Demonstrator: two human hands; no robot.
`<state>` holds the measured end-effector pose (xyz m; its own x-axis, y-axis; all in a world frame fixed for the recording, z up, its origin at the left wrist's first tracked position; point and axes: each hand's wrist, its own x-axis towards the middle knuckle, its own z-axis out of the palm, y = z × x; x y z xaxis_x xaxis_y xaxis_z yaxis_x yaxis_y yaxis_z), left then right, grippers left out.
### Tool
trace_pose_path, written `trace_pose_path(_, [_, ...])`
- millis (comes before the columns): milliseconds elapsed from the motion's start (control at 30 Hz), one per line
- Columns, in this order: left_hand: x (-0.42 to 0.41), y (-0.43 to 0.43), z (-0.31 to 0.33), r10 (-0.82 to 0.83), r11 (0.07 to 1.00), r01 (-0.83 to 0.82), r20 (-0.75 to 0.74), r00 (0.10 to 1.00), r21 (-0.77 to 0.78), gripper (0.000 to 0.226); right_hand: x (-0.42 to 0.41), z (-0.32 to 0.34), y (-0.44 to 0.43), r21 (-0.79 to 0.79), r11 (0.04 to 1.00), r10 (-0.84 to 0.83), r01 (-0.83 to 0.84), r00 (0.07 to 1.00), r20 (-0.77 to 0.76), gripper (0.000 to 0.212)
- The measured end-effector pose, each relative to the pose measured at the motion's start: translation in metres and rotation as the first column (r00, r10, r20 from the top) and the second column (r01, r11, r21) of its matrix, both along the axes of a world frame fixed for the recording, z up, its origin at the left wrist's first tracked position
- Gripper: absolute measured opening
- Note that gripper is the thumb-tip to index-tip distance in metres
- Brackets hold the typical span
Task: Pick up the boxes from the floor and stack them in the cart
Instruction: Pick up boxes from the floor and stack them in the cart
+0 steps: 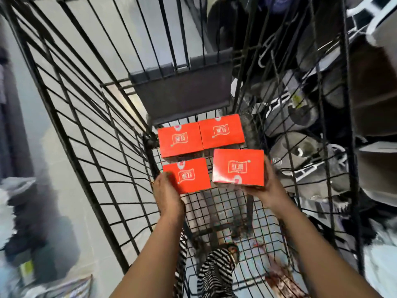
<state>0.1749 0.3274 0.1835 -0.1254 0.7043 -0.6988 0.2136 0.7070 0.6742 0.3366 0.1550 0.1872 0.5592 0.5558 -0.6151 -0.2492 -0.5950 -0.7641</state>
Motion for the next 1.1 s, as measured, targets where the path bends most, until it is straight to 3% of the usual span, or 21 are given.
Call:
trace_pose_path(133, [0.001,-0.002,-0.004,-0.097,0.995,0.098,-0.065,0.993,0.003,0.064,0.01,-0.036,0.018,-0.045,0.993,0.109,-0.11,0.994,-0.032,0.094])
trace_pose_path(200, [-0.001,-0.004,-0.003,-0.09,0.995,0.085,-0.113,0.989,-0.051,0.075,0.012,-0.05,0.016,-0.079,0.985,0.157,-0.154,0.987,0.042,0.102])
trace_pose_path(267, [0.0,-0.006,-0.005,-0.067,0.994,0.057,-0.113,0.991,-0.093,0.063,0.013,-0.064,0.012,-0.132,0.982,0.155,-0.139,0.98,0.123,0.098])
trace_pose_path(400, [0.001,-0.006,-0.004,-0.009,0.995,0.005,-0.038,0.999,-0.096,0.031,0.008,-0.064,0.017,-0.166,0.985,0.041,-0.035,0.998,0.037,0.071])
trace_pose_path(633, [0.007,0.001,-0.003,0.026,0.994,-0.023,0.028,0.999,-0.104,0.031,0.009,-0.068,0.023,-0.116,0.992,-0.054,0.055,0.998,0.019,0.06])
trace_pose_path(767, [0.007,-0.001,-0.002,0.018,0.994,-0.009,0.083,0.996,-0.107,0.042,-0.003,-0.069,0.026,-0.141,0.986,-0.084,0.093,0.994,0.074,0.066])
trace_pose_path(900, [0.013,0.01,0.0,0.085,0.979,-0.077,0.037,0.996,-0.19,0.063,-0.015,-0.065,0.035,-0.193,0.965,-0.156,0.177,0.98,0.123,0.094])
trace_pose_path(1000, [0.021,0.016,0.017,0.138,0.97,-0.142,-0.034,0.99,-0.2,0.074,-0.028,-0.024,0.032,-0.275,0.939,-0.181,0.209,0.976,0.124,0.081])
trace_pose_path(1100, [0.036,0.011,0.051,0.055,0.995,-0.066,-0.135,0.989,-0.077,0.082,-0.047,0.019,0.016,-0.278,0.941,-0.157,0.191,0.978,0.141,0.074])
